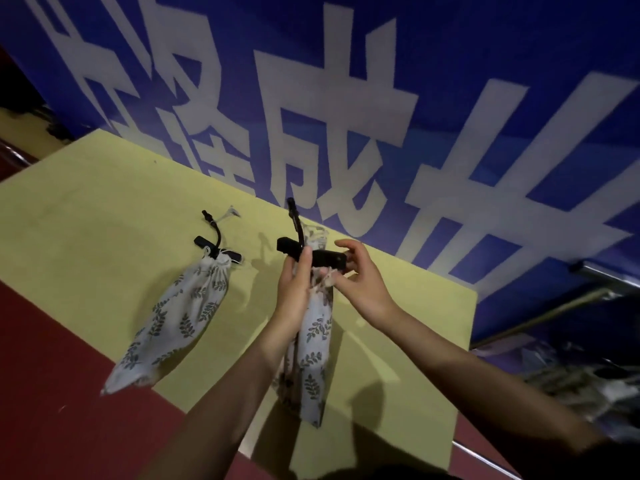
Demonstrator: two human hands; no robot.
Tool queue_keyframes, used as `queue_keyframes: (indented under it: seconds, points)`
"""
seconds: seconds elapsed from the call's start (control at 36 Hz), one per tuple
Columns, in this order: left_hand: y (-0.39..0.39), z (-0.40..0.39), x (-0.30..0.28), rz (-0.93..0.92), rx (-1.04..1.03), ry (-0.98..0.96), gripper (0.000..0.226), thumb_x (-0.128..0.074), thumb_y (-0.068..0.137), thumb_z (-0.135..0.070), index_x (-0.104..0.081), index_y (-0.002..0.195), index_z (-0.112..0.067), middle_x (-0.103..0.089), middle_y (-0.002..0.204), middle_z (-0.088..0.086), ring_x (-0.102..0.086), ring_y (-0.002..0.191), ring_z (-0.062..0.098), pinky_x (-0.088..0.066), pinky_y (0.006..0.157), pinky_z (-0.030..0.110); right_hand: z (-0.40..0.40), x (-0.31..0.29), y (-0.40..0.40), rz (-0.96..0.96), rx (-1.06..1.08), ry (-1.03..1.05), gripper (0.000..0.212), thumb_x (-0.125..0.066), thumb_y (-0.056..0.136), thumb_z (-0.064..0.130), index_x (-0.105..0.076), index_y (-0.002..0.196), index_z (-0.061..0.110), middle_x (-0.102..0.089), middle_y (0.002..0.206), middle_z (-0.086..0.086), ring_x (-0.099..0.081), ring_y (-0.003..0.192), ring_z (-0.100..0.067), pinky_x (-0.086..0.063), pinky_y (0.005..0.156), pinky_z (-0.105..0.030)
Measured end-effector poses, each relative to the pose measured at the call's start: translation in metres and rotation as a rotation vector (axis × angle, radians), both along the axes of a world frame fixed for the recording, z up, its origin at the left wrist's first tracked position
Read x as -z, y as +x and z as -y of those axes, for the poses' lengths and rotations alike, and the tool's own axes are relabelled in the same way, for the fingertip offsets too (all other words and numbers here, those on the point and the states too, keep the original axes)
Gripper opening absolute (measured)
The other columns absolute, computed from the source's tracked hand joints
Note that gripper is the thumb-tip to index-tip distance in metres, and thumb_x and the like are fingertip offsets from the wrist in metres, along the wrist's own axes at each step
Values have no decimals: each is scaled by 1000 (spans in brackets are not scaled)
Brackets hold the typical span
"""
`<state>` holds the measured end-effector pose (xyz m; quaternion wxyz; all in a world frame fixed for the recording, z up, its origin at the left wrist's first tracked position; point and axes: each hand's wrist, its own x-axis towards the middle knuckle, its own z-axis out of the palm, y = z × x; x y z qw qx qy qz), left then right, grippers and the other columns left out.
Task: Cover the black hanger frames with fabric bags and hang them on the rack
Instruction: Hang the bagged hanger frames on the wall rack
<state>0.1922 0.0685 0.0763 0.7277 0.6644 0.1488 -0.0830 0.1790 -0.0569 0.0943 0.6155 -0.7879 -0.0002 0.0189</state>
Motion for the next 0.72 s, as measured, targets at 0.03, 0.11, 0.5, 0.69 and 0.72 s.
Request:
queue_keyframes:
  seconds: [0.03,0.11,0.5,0.69,0.72]
  points:
    - [-6,4,-3,14,-1,28,49,-49,95,-51,-55,128,-15,-68,109,4,-66,102,21,-53,84,34,4,-5,-5,61,7,-36,48,-73,84,21,-50,126,22,-57,101,3,-54,83,1,-47,73,-20]
    - [-23,17,-15,56,-6,81,45,-42,100,-43,-47,133,-14,-62,107,-6,-60,110,18,-45,77,25,15,-17,-17,234,13,-190,34,-68,86,18,-59,118,27,-54,101,10,-55,89,-1,-41,72,-12]
    - [-81,87,-29,40,96,117,42,-34,104,-36,-46,140,-17,-49,120,-8,-46,118,10,-34,88,20,116,-73,-62,-138,-306,227,28,-51,79,13,-55,52,21,-48,68,-5,-46,73,-20,-42,77,-27]
    - [-109,136,-30,197,179,101,20,-46,101,-20,-58,117,-18,-65,107,-8,-60,91,-12,-44,76,6,168,-80,-98,-152,-264,514,22,-53,83,16,-50,63,9,-43,53,4,-42,56,-14,-37,63,-24]
    - [-112,142,-30,212,158,92,18,-48,100,-17,-60,114,-17,-66,104,-7,-62,90,-10,-45,76,7,174,-81,-102,-137,-245,506,21,-54,83,16,-51,64,7,-45,52,6,-40,52,-11,-33,60,-25]
